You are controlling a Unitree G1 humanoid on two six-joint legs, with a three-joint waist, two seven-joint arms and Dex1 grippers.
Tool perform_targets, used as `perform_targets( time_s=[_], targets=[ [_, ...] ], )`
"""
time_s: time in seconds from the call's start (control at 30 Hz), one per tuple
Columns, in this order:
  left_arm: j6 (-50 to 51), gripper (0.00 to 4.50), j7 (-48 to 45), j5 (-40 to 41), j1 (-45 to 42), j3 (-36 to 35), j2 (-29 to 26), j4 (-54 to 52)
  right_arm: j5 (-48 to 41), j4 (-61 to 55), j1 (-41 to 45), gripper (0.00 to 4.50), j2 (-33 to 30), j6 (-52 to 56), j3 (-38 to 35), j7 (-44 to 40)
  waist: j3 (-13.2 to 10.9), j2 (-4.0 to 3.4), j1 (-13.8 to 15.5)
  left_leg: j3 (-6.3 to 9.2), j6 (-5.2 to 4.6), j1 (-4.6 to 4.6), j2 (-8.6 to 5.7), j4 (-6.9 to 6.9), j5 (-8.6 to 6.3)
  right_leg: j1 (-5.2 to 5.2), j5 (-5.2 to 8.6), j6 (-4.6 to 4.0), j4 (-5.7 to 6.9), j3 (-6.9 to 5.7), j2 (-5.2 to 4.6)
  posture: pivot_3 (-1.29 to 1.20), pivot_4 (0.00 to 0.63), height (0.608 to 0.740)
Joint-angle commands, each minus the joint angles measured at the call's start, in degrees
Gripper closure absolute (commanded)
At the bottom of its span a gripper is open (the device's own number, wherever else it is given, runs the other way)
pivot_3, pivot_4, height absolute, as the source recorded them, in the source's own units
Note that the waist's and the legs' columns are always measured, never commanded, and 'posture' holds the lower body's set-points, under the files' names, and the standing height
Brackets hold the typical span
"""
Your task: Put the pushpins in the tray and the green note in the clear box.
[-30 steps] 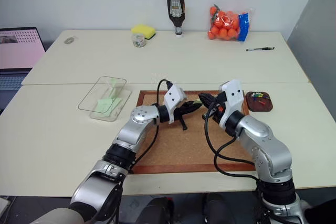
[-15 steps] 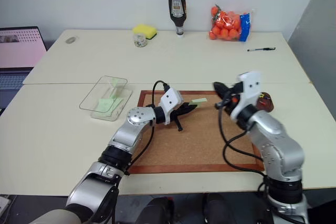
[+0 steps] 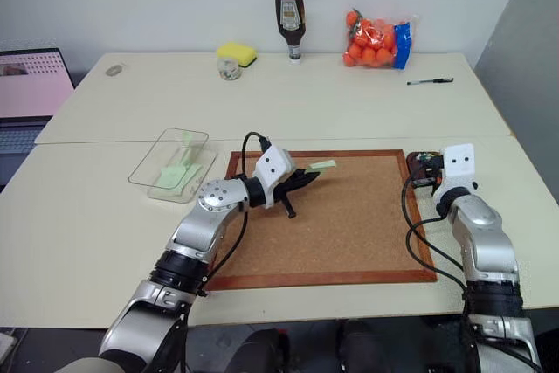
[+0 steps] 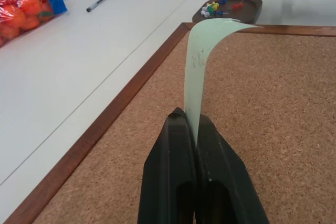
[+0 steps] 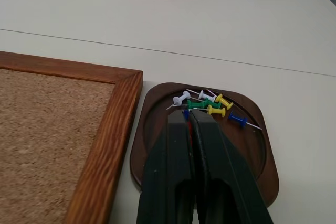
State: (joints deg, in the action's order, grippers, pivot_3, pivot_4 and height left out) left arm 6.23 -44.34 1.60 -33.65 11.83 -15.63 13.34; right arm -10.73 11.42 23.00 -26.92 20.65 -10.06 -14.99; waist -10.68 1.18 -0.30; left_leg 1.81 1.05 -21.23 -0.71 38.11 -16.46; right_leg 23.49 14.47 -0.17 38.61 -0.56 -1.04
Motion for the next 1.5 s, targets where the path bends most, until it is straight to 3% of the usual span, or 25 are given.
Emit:
perform_targets(
  time_s=[0.03, 0.33, 0.6, 0.73, 0.9, 1.17, 1.3, 1.5],
  targets=[
    [0.6, 4.46, 0.9, 0.6, 0.3, -0.7, -0.3, -3.1, 0.2, 3.4, 2.8, 4.50, -0.5, -3.5, -1.4, -0.9, 0.0, 0.00, 0.0, -0.02, 0.00, 0.05, 0.00, 0.00, 0.00, -0.01, 0.00, 0.00, 0.03, 0.02, 0.00, 0.00, 0.150, 0.740],
    [0.8, 4.50, 1.4, 0.6, 0.5, -0.5, -0.2, -3.2, 0.3, 5.3, 3.9, 2.52, -0.3, -4.2, -1.9, -0.6, 0.0, 0.00, 0.0, -0.18, 0.00, 0.19, 0.03, -0.01, 0.00, -0.01, 0.00, 0.00, 0.22, 0.15, 0.00, 0.00, 0.150, 0.740],
    [1.7, 4.50, 3.1, 1.6, -0.6, -2.7, -0.3, -3.5, -2.1, -3.5, 1.5, 2.52, 0.2, -2.5, -2.9, -1.8, 0.0, 0.00, -0.1, -0.19, 0.00, 0.21, 0.03, -0.01, 0.00, -0.01, 0.00, 0.00, 0.24, 0.17, 0.01, 0.00, 0.150, 0.740],
    [4.2, 4.50, 5.7, 2.1, -1.3, -6.0, -1.9, -6.5, -5.1, -15.3, -3.2, 2.52, -1.3, -1.1, -0.4, -8.6, 0.0, 0.00, 0.0, -0.15, 0.01, 0.20, 0.06, -0.03, 0.00, -0.01, 0.01, 0.02, 0.23, 0.12, 0.02, 0.00, 0.150, 0.740],
    [12.5, 4.50, 12.0, 2.5, -1.1, -11.8, -4.4, -14.4, -8.6, -29.3, -5.6, 2.52, -3.5, 2.6, 8.0, -18.6, 0.0, 0.01, -0.5, -0.15, 0.01, 0.21, 0.08, -0.03, 0.00, -0.01, 0.09, 0.16, 0.23, 0.12, 0.02, 0.00, 0.150, 0.740],
    [30.9, 4.50, 22.6, 1.5, 8.0, -21.3, -7.3, -30.6, -12.8, -31.5, 5.1, 2.52, -3.0, 9.8, 19.3, -30.1, -0.1, 0.10, -1.3, -0.02, 0.02, 0.35, 0.10, -0.01, 0.00, -0.12, 0.17, 0.29, 0.23, 0.03, 0.03, 0.00, 0.150, 0.740],
    [36.1, 4.50, 26.0, 1.2, 10.1, -24.5, -8.6, -30.8, -7.9, -24.9, 14.0, 2.52, -0.7, 9.8, 25.2, -31.6, -0.1, 0.14, -1.3, 0.13, 0.03, 0.35, 0.13, 0.00, 0.01, -0.12, 0.16, 0.28, 0.27, -0.11, 0.06, 0.00, 0.150, 0.740],
    [38.6, 4.50, 30.8, 1.9, 7.8, -29.1, -9.2, -24.3, -6.0, -16.0, 24.2, 2.52, 4.7, 12.9, 27.2, -31.4, -0.1, 0.20, -0.9, 0.21, 0.05, 0.32, 0.11, 0.01, 0.02, -0.13, -0.05, -0.10, 0.26, -0.16, 0.04, 0.00, 0.150, 0.740]
  ],
)
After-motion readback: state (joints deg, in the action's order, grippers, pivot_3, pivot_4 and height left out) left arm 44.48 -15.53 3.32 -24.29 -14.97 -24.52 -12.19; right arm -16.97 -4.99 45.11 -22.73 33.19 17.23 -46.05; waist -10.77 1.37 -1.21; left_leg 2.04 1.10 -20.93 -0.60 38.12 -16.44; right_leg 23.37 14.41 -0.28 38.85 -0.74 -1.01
